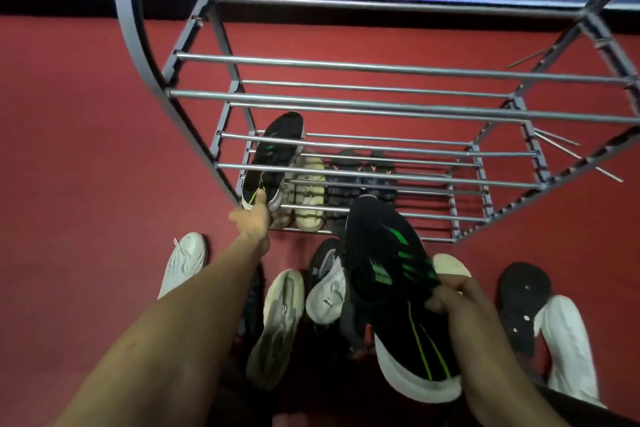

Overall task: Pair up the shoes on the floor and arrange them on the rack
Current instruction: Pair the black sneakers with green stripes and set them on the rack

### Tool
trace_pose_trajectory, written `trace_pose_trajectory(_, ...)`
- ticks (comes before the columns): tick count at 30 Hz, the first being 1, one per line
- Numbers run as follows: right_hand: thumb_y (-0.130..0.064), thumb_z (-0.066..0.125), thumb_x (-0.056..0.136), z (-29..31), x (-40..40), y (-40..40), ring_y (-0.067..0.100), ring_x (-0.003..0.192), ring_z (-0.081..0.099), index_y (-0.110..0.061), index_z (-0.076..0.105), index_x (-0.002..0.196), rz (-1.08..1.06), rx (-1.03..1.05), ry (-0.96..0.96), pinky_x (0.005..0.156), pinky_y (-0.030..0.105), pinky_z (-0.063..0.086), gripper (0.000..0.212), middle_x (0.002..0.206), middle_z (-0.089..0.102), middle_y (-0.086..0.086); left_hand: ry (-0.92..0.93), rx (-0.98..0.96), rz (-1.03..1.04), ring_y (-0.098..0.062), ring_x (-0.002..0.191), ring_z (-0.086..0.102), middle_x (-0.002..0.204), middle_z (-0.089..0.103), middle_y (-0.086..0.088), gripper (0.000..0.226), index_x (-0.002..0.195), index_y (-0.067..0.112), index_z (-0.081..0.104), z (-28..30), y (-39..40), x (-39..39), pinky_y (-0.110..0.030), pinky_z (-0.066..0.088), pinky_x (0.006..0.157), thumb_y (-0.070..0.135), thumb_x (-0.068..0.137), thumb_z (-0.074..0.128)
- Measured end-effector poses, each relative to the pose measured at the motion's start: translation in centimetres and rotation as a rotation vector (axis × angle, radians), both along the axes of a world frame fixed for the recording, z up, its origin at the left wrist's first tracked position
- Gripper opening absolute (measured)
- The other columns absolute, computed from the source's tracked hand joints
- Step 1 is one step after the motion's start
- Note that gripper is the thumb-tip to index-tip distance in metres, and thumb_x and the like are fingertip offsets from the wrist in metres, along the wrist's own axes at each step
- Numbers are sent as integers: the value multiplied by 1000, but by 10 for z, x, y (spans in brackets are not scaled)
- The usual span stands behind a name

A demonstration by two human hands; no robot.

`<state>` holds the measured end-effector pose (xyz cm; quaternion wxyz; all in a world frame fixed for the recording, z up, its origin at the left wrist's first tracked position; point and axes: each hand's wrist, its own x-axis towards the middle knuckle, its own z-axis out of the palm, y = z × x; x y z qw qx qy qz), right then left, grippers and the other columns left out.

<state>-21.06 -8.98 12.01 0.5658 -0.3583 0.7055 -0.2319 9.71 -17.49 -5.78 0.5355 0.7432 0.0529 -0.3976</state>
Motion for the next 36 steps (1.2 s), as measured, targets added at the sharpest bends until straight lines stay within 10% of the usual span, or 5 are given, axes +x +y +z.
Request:
trace_pose_trajectory(4, -7, 59, 85, -23, 7, 13, 16, 77, 63, -14, 64, 91, 98, 25, 77, 60, 29, 41, 11, 86, 71, 5, -104, 315, -158, -39, 107, 67, 118, 69, -19, 82, 122, -1, 61, 6, 10, 11, -47, 55, 95, 63, 72, 69)
trace_pose_trajectory(20, -6, 57, 93, -146, 106, -76, 13, 72, 56, -21, 61, 96, -58, -252, -96, 57, 20, 48, 15, 81, 63, -2, 351, -226, -16, -13, 46, 70, 59, 72, -8, 24, 120, 0, 52, 18, -7, -15, -23, 57, 44, 12, 101, 57)
trace_pose_trajectory(29, 1, 54, 95, -136, 135, -139, 7, 56, 54, -12, 63, 101, -28, -411, -181, 58, 25, 47, 16, 64, 63, -5, 152, -219, 48, -23, 71, 74, 97, 75, -20, 27, 115, -12, 56, 10, -1, -5, -22, 61, 59, 11, 100, 55)
trace_pose_trajectory(32, -16, 53, 103, -145, 163, -176, 29, 98, 68, 1, 64, 119, 107, -300, -147, 92, 39, 54, 25, 103, 72, 16, 163, -253, 64, -12, 49, 70, 61, 73, -5, 19, 94, -3, 55, 11, -2, 7, -21, 58, 49, 14, 102, 54)
trace_pose_trajectory(36, -57, 51, 96, -167, 153, -192, 36, 139, 41, -21, 53, 141, 531, -218, 445, 116, 42, 33, 58, 148, 47, 13, 106, -124, 66, -31, 86, 72, 100, 69, -16, 51, 125, -5, 45, 7, -9, 12, -36, 61, 79, 30, 95, 65)
